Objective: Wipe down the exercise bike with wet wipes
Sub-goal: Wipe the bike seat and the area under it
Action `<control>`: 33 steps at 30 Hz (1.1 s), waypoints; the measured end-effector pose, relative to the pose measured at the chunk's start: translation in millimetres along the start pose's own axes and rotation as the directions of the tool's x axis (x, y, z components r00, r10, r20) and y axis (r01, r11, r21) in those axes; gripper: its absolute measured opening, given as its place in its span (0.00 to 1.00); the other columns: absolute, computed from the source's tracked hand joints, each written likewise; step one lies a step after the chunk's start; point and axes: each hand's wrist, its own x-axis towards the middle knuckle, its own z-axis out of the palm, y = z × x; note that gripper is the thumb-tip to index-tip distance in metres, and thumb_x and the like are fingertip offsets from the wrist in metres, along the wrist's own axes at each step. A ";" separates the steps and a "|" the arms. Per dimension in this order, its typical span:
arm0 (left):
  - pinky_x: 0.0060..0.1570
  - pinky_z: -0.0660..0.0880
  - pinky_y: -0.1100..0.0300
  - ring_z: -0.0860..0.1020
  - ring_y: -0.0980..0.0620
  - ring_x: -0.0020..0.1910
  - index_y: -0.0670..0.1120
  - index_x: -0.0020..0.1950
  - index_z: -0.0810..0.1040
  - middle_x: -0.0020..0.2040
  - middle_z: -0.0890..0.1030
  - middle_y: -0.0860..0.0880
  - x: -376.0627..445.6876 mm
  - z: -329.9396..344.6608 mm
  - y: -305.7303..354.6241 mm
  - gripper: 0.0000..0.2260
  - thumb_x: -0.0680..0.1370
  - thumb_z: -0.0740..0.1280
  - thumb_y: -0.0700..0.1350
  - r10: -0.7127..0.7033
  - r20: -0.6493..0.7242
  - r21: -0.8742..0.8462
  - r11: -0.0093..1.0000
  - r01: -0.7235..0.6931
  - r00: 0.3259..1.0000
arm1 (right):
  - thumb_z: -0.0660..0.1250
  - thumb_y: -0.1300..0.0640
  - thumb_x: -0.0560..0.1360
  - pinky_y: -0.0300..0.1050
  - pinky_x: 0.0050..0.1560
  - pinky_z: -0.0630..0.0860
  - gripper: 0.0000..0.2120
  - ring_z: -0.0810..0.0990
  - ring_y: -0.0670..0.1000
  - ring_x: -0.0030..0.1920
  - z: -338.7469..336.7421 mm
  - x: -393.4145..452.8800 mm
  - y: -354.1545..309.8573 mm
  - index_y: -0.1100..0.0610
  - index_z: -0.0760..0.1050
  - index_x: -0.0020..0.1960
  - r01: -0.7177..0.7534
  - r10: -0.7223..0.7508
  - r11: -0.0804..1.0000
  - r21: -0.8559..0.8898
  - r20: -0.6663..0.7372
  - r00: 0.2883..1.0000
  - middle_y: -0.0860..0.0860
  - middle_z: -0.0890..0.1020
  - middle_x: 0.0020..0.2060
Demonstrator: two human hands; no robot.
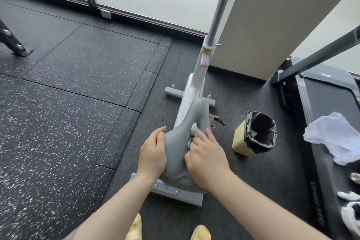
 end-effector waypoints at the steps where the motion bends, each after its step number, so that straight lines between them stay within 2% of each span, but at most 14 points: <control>1: 0.61 0.71 0.56 0.76 0.54 0.59 0.48 0.64 0.78 0.59 0.80 0.53 0.0 0.0 0.0 0.14 0.83 0.56 0.44 -0.001 0.000 0.010 1.000 0.001 1.000 | 0.41 0.54 0.76 0.60 0.75 0.51 0.30 0.67 0.57 0.70 -9.6 7.0 2.4 0.61 0.80 0.57 0.038 -0.033 0.998 -0.043 0.129 0.991 0.57 0.81 0.57; 3: 0.59 0.71 0.56 0.77 0.53 0.58 0.48 0.63 0.78 0.59 0.80 0.53 -0.5 -0.8 0.6 0.14 0.83 0.56 0.44 -0.005 0.005 0.027 1.000 0.005 1.000 | 0.42 0.52 0.80 0.58 0.75 0.38 0.28 0.62 0.53 0.72 -21.6 20.0 13.3 0.61 0.75 0.65 0.066 -0.053 0.997 -0.045 0.233 0.971 0.56 0.76 0.64; 6: 0.59 0.72 0.55 0.77 0.53 0.57 0.50 0.62 0.79 0.56 0.81 0.54 -1.0 -1.3 1.9 0.14 0.83 0.56 0.48 -0.010 0.004 0.019 1.000 0.010 1.000 | 0.45 0.52 0.81 0.57 0.75 0.33 0.26 0.62 0.52 0.71 -27.9 29.2 19.4 0.62 0.76 0.63 0.088 -0.072 0.995 -0.036 0.329 0.942 0.55 0.78 0.62; 7: 0.58 0.72 0.55 0.77 0.52 0.56 0.50 0.61 0.79 0.56 0.81 0.54 -1.5 -1.3 1.7 0.14 0.82 0.56 0.49 -0.014 0.002 0.020 1.000 0.014 1.000 | 0.46 0.52 0.81 0.58 0.75 0.36 0.25 0.63 0.52 0.71 -25.6 25.8 16.2 0.63 0.77 0.61 0.069 -0.058 0.997 -0.025 0.306 0.950 0.55 0.79 0.60; 9: 0.56 0.72 0.55 0.77 0.52 0.55 0.51 0.60 0.80 0.54 0.81 0.54 -1.6 -1.8 1.4 0.14 0.83 0.56 0.48 -0.017 0.002 0.031 0.999 0.017 1.000 | 0.49 0.55 0.77 0.58 0.76 0.52 0.24 0.73 0.54 0.63 -13.8 13.5 5.2 0.63 0.82 0.52 -0.002 0.004 1.000 -0.017 0.093 0.996 0.56 0.83 0.50; 11: 0.54 0.72 0.57 0.77 0.53 0.54 0.51 0.59 0.80 0.53 0.81 0.55 -0.6 -2.0 1.4 0.14 0.82 0.56 0.48 -0.010 0.005 0.036 0.999 0.010 1.000 | 0.51 0.55 0.71 0.55 0.66 0.71 0.22 0.80 0.54 0.50 0.8 0.7 -1.0 0.60 0.83 0.42 -0.077 0.081 0.996 0.045 -0.099 0.992 0.54 0.83 0.37; 12: 0.53 0.71 0.58 0.77 0.54 0.54 0.51 0.59 0.80 0.53 0.81 0.56 -0.9 -1.8 2.0 0.13 0.83 0.56 0.48 -0.008 0.003 0.036 0.999 0.008 1.000 | 0.52 0.56 0.70 0.53 0.63 0.74 0.20 0.81 0.54 0.48 11.2 -3.4 -1.5 0.60 0.83 0.42 -0.083 0.096 0.993 0.083 -0.171 0.981 0.52 0.83 0.36; 15: 0.52 0.69 0.60 0.77 0.54 0.55 0.51 0.59 0.80 0.53 0.81 0.56 -1.9 -1.0 1.9 0.13 0.83 0.56 0.45 -0.002 -0.002 0.050 0.999 0.002 1.000 | 0.59 0.60 0.72 0.47 0.67 0.66 0.15 0.79 0.54 0.57 23.9 -16.0 -6.1 0.60 0.82 0.52 -0.083 0.144 0.968 0.237 -0.255 0.956 0.52 0.83 0.46; 17: 0.54 0.70 0.59 0.77 0.53 0.57 0.50 0.60 0.79 0.55 0.81 0.55 -2.6 -1.5 2.9 0.14 0.83 0.56 0.46 0.028 -0.009 0.113 0.993 -0.027 1.000 | 0.59 0.61 0.73 0.44 0.68 0.64 0.17 0.77 0.53 0.60 25.1 -33.0 -11.9 0.60 0.80 0.58 -0.055 0.147 0.954 0.294 -0.302 0.942 0.51 0.82 0.52; 19: 0.61 0.70 0.56 0.76 0.53 0.61 0.49 0.63 0.79 0.60 0.81 0.53 -2.5 -1.6 5.5 0.17 0.81 0.55 0.49 0.196 0.004 0.250 0.949 -0.190 0.981 | 0.57 0.60 0.75 0.43 0.68 0.66 0.20 0.76 0.52 0.62 30.6 -57.0 -16.6 0.59 0.78 0.62 0.010 0.136 0.922 0.388 -0.347 0.928 0.49 0.81 0.58; 21: 0.67 0.68 0.54 0.74 0.54 0.65 0.47 0.66 0.77 0.65 0.78 0.52 -1.2 -0.2 8.0 0.20 0.79 0.54 0.51 0.387 0.146 0.361 0.836 -0.413 0.911 | 0.55 0.60 0.78 0.45 0.69 0.66 0.19 0.74 0.51 0.65 43.5 -77.8 -17.8 0.58 0.78 0.64 0.079 0.123 0.892 0.444 -0.409 0.904 0.48 0.79 0.63; 24: 0.71 0.64 0.52 0.67 0.59 0.72 0.50 0.71 0.72 0.71 0.72 0.55 2.2 0.4 9.4 0.21 0.80 0.53 0.50 0.479 0.353 0.405 0.696 -0.593 0.804 | 0.53 0.58 0.81 0.48 0.72 0.64 0.18 0.71 0.49 0.69 63.1 -94.5 -9.6 0.55 0.76 0.66 0.135 0.123 0.872 0.470 -0.478 0.870 0.47 0.75 0.66; 28: 0.70 0.65 0.48 0.63 0.59 0.74 0.50 0.73 0.70 0.73 0.69 0.55 -6.2 -6.8 4.1 0.20 0.81 0.55 0.47 0.520 0.388 0.365 0.672 -0.645 0.761 | 0.49 0.54 0.84 0.52 0.73 0.61 0.20 0.71 0.51 0.70 69.1 -98.5 6.0 0.56 0.73 0.69 0.120 0.200 0.807 0.578 -0.460 0.865 0.47 0.72 0.70; 33: 0.71 0.63 0.42 0.63 0.52 0.75 0.47 0.74 0.68 0.74 0.68 0.53 -24.8 -10.9 -11.1 0.21 0.81 0.56 0.47 0.529 0.285 0.367 0.710 -0.600 0.800 | 0.52 0.55 0.81 0.48 0.76 0.51 0.22 0.61 0.46 0.75 53.9 -65.1 16.5 0.53 0.65 0.74 -0.012 0.375 0.609 0.793 -0.274 0.886 0.44 0.64 0.75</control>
